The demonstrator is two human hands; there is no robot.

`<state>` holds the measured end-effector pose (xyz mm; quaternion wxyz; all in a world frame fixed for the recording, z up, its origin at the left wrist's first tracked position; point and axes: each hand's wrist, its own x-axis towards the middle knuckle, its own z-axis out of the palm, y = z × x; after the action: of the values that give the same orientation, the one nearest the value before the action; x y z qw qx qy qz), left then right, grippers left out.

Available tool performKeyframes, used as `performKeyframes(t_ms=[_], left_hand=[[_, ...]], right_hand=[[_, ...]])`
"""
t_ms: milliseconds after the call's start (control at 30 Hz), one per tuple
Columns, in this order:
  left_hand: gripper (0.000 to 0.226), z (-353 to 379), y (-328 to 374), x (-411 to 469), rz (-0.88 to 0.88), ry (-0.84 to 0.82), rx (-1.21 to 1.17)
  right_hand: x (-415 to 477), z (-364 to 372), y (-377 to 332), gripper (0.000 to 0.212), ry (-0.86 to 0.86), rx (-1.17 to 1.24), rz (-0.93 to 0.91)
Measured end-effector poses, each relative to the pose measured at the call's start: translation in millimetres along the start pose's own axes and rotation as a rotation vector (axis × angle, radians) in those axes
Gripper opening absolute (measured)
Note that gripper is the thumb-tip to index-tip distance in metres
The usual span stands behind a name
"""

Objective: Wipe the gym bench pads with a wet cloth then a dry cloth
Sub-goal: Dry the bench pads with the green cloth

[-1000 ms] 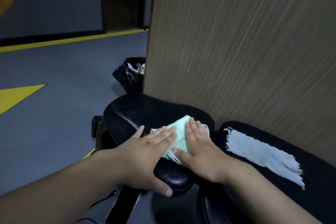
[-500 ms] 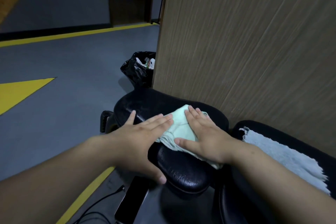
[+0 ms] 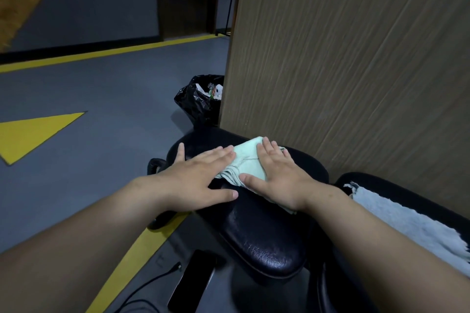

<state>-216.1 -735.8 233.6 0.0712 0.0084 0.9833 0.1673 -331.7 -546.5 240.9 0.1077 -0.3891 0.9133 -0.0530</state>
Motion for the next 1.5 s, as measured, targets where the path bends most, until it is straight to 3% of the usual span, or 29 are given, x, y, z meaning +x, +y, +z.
performKeyframes(t_ms=[100, 233, 367, 533, 667, 767, 833, 933, 1033, 1133, 1400, 1500], left_hand=[[0.089, 1.6, 8.6, -22.4, 0.013, -0.01, 0.012], [0.067, 5.3, 19.2, -50.2, -0.021, 0.099, 0.036], [0.089, 13.9, 23.3, -60.7, -0.073, 0.128, 0.106], [0.082, 19.0, 22.8, -53.5, -0.13, 0.219, 0.124], [0.044, 9.3, 10.7, -31.1, -0.162, 0.341, 0.216], [0.036, 6.8, -1.2, -19.7, -0.064, 0.54, 0.207], [0.052, 9.5, -0.9, -15.0, 0.01, 0.505, 0.126], [0.073, 8.9, -9.5, -8.6, -0.033, 0.321, 0.045], [0.068, 5.2, -25.2, -2.2, -0.091, 0.203, 0.007], [0.074, 3.2, -27.3, -3.2, -0.086, 0.141, 0.017], [0.072, -0.5, -11.5, -37.7, -0.076, 0.01, 0.088], [0.079, 7.0, 11.8, -58.9, -0.103, 0.04, 0.189]], right_hand=[[-25.8, 5.7, -11.0, 0.093, 0.0, -0.046, -0.028], [-80.8, 20.2, -37.3, 0.081, -0.009, -0.019, -0.089], [-109.6, 30.6, -51.0, 0.072, -0.031, 0.064, -0.128], [-96.3, 16.5, -33.0, 0.082, -0.086, 0.161, -0.119], [-72.2, 11.0, -34.3, 0.09, -0.019, 0.16, -0.027], [-43.6, 13.4, -52.4, 0.095, 0.024, 0.101, 0.066], [-24.3, 14.4, -62.8, 0.095, 0.022, 0.029, 0.117], [0.9, 5.1, -64.6, 0.095, 0.044, -0.111, 0.121], [15.5, -5.5, -52.3, 0.098, 0.052, -0.237, -0.009], [15.9, -4.9, -37.3, 0.095, -0.035, -0.12, -0.104], [-48.1, 7.4, -50.1, 0.084, -0.056, -0.09, -0.156], [-74.9, 33.4, -61.2, 0.081, 0.048, -0.209, -0.169]])
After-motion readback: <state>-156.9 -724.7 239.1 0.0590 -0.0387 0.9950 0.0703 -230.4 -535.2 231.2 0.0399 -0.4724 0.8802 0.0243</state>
